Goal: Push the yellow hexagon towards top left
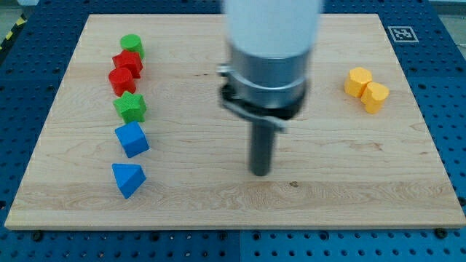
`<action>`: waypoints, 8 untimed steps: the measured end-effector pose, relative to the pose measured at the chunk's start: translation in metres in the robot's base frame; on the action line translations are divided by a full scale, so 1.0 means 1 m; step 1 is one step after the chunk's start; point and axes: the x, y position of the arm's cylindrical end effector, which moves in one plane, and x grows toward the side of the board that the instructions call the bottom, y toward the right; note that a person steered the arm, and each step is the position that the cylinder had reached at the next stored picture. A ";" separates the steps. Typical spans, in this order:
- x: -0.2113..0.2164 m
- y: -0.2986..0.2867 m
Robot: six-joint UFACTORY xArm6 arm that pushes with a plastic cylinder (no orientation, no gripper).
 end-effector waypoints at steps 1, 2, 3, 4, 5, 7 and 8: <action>-0.013 0.084; -0.046 0.150; -0.074 0.191; -0.081 0.191; -0.106 0.191; -0.120 0.190; -0.139 0.179</action>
